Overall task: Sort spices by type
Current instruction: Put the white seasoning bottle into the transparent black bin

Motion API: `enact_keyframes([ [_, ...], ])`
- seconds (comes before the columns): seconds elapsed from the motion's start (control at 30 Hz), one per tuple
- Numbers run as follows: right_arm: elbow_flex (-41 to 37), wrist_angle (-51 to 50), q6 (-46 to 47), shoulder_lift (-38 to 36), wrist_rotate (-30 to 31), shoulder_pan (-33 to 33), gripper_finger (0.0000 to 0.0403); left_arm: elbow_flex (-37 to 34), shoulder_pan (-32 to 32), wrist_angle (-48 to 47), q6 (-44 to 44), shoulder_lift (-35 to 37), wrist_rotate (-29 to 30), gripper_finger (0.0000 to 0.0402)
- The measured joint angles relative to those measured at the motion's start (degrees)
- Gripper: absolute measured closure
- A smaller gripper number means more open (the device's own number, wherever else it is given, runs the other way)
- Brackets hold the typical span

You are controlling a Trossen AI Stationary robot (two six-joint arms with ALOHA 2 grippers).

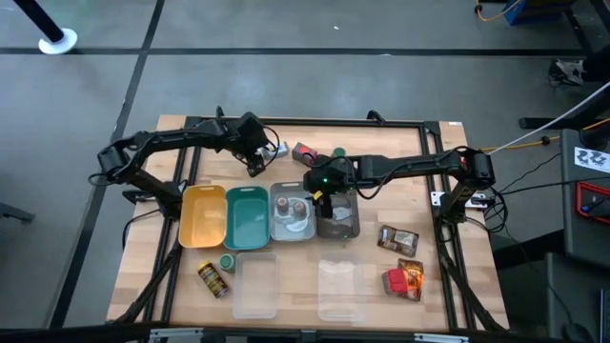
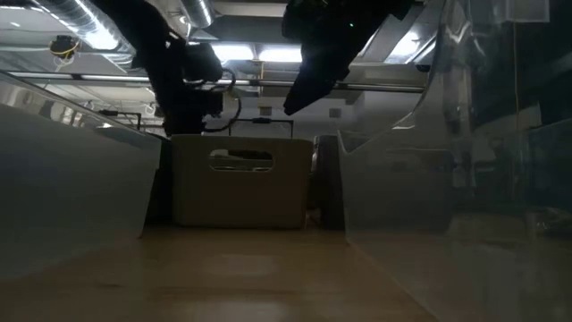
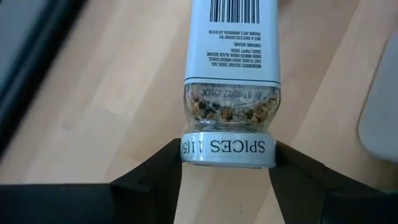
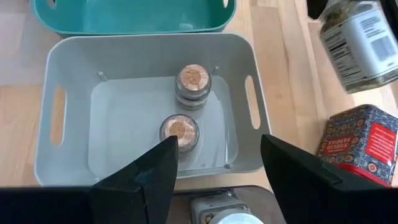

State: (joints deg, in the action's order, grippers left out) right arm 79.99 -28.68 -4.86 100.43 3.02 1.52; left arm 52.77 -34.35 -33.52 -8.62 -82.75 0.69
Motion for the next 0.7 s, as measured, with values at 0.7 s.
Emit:
enact_keyframes([
  [0.7,-0.02,5.63,-4.92,-0.10,13.12,0.00,0.0173,13.06,7.85,-14.42,1.87,0.03,-0.11,0.0210],
])
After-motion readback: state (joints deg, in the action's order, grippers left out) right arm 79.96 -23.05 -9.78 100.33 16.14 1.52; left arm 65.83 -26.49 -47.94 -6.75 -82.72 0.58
